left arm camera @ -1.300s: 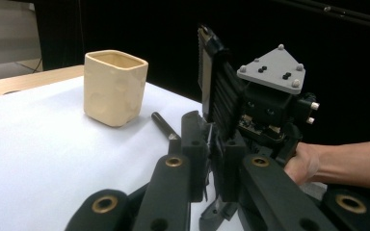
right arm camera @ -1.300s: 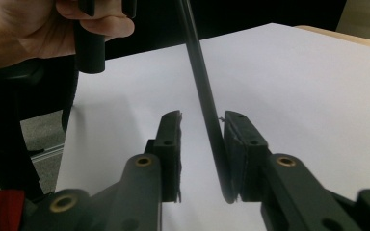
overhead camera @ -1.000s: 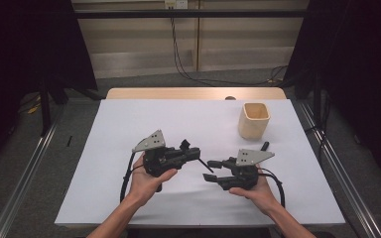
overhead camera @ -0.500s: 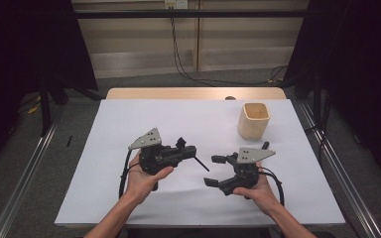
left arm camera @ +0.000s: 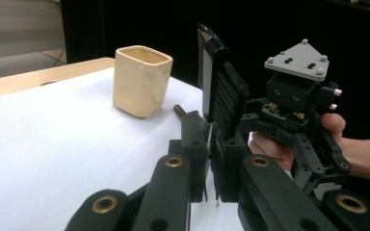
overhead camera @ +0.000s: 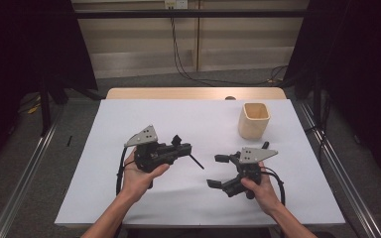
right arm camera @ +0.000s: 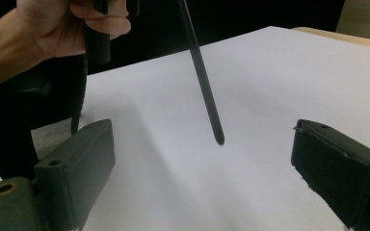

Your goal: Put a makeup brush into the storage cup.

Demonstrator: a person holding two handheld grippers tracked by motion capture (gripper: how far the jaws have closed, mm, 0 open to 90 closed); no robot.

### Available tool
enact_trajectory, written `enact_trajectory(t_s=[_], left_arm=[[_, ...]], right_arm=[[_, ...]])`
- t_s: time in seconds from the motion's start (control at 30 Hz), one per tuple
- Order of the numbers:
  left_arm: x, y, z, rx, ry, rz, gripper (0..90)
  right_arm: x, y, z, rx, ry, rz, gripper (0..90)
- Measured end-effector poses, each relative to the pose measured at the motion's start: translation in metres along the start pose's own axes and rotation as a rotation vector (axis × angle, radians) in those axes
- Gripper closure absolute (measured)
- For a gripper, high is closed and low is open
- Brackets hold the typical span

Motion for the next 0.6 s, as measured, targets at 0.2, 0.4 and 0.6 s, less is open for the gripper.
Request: enact_trajectory(t_s=[0.2, 0.4, 0.6], left_arm=[[0.009, 0.004, 0.005, -0.006, 0.025, 0.015, 85.5], [0.009, 0.011, 0.006, -0.004, 0.043, 0.070, 85.5], [0.003, 0.021, 0.005, -0.026, 0.043, 0.133, 85.5]], right_arm=[[0.004, -0.002, -0.001, 0.001, -0.028, -0.009, 7.9], [0.007, -0.001, -0.001, 0.002, -0.041, -0.027, 7.9], [0.006, -0.001, -0.001, -0.001, -0.040, -0.022, 7.8]])
Point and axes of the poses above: each handheld gripper's, and its own axes: x roughly backward along the jaws, y roughly out of its top, z roughly to its left, the point moved 1 cm from there along -x, roughly forward along the jaws, and after that the axes turned 14 degrees about z, right-handed, at the moved point
